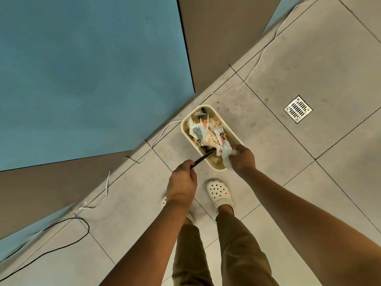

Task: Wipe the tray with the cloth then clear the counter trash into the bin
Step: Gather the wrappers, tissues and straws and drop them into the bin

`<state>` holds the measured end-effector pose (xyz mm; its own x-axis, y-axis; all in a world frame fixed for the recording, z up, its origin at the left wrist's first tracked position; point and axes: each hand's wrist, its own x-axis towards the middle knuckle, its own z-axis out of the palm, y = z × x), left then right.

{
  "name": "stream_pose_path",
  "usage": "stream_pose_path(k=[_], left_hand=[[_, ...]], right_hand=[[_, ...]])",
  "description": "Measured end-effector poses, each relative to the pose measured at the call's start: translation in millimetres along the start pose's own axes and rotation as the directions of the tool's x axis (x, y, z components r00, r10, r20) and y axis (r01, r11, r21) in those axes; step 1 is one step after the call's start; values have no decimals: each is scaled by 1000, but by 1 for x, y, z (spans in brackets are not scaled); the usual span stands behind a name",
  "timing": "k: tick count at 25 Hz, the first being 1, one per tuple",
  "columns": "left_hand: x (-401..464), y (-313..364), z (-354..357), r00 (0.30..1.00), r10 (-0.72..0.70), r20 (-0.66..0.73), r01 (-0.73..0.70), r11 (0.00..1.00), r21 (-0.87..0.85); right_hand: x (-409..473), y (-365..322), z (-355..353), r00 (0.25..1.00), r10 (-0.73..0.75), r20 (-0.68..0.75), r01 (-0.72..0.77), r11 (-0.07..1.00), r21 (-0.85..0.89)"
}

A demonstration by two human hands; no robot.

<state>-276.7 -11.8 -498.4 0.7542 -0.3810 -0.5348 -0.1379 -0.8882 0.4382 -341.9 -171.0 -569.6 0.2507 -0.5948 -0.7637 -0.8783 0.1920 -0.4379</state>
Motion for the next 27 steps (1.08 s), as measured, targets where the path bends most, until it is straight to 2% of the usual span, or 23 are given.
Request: stream_pose_path(k=[3,5,8,9,10,12,13,15,19,21,23,25,27], left_hand=[[12,2,10,999,22,33,-25,995,95],[23,4,19,996,32,78,-46,983,177],[41,11,35,973,54,226,-148,893,425],[47,12,41,959,55,279,-174,889,424],[51,13,47,939,54,339,-179,920,348],[54,14,58,893,60,447,-107,991,81],[54,14,60,888,64,456,-49,998,-45],[51,10,64,898,56,436,27,983,-182],[48,3,68,946,111,304,-19,957,-290],[58,0,75,966,59,253,21,953,-303],[73,-4,84,978,-59,201,121,942,-313],[86,-10,93,967,-146,209,206,930,-305],[92,-14,100,942,-147,300,242,920,-309]], right_hand=[[8,-5,6,998,-44,-36,45,999,21],[14,-7,9,998,-60,-6,60,998,20],[19,-2,12,968,-125,215,155,980,-125],[20,1,13,952,-136,272,190,965,-182],[20,5,13,947,-142,288,209,954,-217],[19,13,10,961,-140,236,194,956,-221],[17,17,7,972,-123,199,164,965,-204],[12,29,2,986,-75,150,102,978,-180],[0,49,8,990,-2,141,24,988,-153],[4,52,18,989,-7,148,22,995,-99],[12,55,26,989,-25,147,40,995,-96],[21,63,31,987,-59,150,81,985,-149],[28,71,32,983,-57,176,100,965,-241]])
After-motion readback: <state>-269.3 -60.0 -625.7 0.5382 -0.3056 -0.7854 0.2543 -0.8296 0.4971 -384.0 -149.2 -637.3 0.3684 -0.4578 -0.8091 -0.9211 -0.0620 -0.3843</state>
